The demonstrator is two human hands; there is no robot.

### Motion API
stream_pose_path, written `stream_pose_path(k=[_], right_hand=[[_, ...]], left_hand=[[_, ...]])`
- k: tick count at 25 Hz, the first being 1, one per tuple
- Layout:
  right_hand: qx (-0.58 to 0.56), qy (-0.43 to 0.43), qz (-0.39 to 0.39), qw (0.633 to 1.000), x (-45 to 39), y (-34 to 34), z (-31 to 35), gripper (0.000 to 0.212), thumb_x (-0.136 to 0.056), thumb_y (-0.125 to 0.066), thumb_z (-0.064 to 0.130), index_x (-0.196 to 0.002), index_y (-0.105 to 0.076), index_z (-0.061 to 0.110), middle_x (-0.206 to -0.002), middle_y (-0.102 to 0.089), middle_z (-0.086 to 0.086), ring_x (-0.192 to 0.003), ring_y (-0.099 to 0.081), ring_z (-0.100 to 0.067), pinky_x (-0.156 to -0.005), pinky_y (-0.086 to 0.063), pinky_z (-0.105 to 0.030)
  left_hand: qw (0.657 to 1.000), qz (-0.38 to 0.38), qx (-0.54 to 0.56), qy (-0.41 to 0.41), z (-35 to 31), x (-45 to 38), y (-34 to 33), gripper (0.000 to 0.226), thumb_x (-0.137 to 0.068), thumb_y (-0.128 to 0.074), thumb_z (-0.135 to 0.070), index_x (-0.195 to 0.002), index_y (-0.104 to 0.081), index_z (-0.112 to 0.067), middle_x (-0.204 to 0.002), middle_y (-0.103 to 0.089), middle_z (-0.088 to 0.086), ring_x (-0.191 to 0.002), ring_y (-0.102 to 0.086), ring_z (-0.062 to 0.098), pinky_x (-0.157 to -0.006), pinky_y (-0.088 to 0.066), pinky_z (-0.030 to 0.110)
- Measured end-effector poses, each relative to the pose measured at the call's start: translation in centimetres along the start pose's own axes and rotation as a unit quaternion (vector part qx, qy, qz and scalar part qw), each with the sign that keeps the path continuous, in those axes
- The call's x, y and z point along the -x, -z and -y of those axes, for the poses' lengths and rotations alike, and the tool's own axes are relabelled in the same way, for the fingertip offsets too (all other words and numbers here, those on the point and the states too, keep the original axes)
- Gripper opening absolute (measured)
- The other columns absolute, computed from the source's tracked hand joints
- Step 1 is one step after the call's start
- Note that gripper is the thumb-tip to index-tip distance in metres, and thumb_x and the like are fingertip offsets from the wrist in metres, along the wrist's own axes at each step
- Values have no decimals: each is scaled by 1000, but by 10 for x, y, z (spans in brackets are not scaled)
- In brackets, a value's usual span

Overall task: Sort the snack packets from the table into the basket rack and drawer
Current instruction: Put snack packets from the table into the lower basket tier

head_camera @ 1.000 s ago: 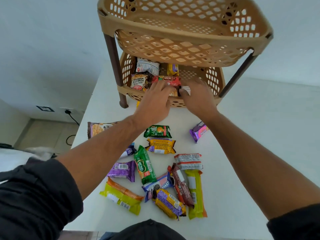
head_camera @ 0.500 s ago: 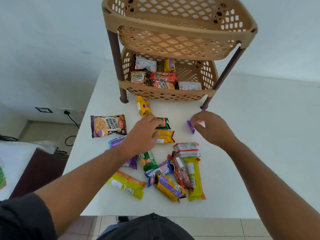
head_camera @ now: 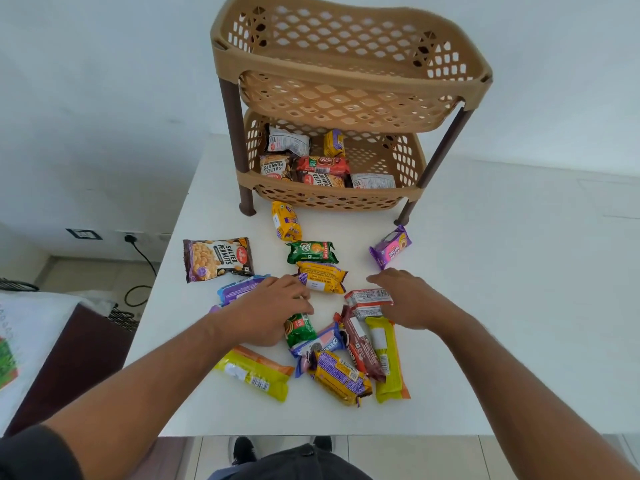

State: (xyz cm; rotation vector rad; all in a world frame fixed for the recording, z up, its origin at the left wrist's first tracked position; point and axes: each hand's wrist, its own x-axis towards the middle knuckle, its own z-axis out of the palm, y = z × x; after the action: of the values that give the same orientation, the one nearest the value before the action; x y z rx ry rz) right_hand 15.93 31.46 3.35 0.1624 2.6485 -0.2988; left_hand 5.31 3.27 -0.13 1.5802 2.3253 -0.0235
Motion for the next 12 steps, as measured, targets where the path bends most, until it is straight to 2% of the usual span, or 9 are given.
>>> stream_pose_path(k=[3,8,12], right_hand=[[3,-3,22,1000,-2,-4,5,68,-89,-62,31,-152,-36,23,-144,-45,-3,-132,-44,-24,-107,-41,-43],[-13,-2,28,1000,-7,-6,10,67,-88,-63,24,-151,-38,23,-137,-47,-4,-125,-49,-24,-101,-46,-40],[-7,5,23,1000,-10,-5,10,63,-92,-62,25,-150,-37,23,-139,-48,-4,-126,-50,-23,-102,-45,-39]], left_hand=[[999,-8,-48,-9,-3,1,-1,65,-87,-63,-18,-148,-44,-31,-154,-39,-3,-144,-24,21,-115,-26,45],[995,-22,-91,-22,2,-3,0,67,-86,-71,-19,-146,-43,-30,-146,-48,-4,-139,-32,22,-111,-33,42],[997,-44,-57,-22,6,-2,6,60,-93,-68,-29,-147,-41,-32,-147,-47,-6,-138,-33,20,-107,-35,40]])
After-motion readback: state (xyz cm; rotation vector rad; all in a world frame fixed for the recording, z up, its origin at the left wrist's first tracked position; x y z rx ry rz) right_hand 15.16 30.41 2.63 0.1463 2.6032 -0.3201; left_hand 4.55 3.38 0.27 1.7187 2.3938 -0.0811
